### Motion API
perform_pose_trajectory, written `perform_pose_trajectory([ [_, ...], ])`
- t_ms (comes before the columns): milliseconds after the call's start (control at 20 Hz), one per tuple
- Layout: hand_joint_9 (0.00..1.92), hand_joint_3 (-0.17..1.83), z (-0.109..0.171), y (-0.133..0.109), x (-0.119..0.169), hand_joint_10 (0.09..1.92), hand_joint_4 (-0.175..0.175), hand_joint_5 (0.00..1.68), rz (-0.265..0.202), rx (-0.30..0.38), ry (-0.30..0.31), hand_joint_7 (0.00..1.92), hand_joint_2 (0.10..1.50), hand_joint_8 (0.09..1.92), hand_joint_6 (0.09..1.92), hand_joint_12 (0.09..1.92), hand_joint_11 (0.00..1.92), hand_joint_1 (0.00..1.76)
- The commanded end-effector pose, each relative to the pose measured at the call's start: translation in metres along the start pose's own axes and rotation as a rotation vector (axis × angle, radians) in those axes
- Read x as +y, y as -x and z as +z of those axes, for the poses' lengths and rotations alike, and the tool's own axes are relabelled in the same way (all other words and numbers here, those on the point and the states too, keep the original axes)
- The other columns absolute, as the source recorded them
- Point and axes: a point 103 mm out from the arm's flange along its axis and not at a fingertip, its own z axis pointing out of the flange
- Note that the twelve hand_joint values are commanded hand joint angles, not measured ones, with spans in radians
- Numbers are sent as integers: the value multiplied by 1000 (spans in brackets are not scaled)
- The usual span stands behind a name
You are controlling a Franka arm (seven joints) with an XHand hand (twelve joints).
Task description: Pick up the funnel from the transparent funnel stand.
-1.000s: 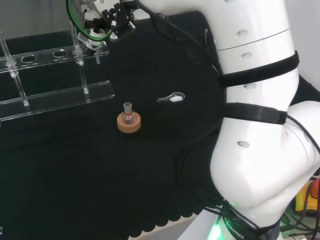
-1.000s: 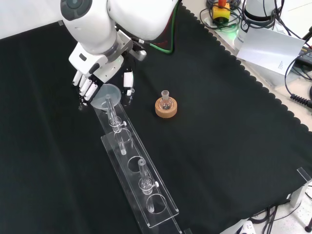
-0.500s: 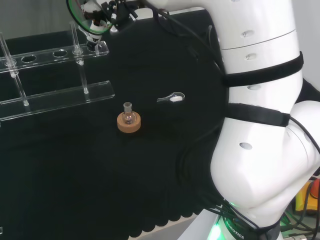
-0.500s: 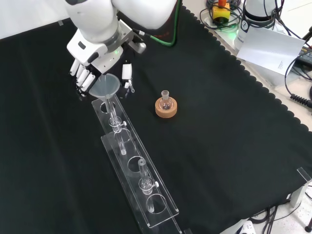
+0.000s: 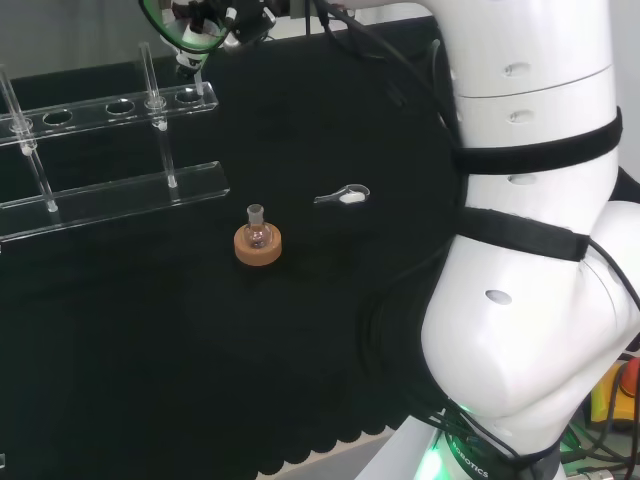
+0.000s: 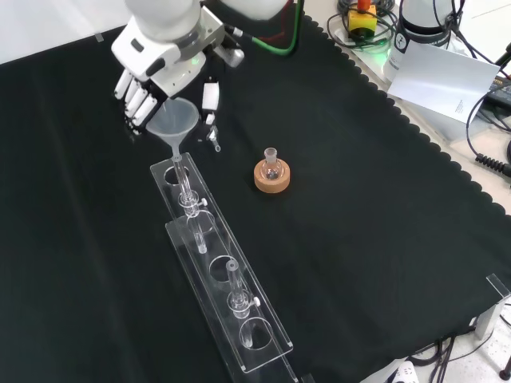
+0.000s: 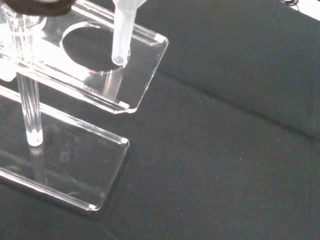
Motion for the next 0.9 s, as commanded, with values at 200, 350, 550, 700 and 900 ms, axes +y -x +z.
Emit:
perform_pose_trajectory([
  [200,756,349,-33,12,-57,526,-35,595,58,-31,35,500,789,693,898,1206,600,688],
  [350,758,351,-37,13,-75,525,-36,589,74,-33,35,500,788,693,897,1205,602,688],
  [550,831,368,-35,9,-96,506,-48,570,89,-44,18,498,781,699,899,1169,662,697],
  [700,862,374,-28,4,-110,498,-52,565,96,-53,3,497,778,700,899,1160,690,701],
  [900,891,383,-15,-1,-124,478,-57,562,108,-58,-21,498,775,702,898,1137,720,705],
])
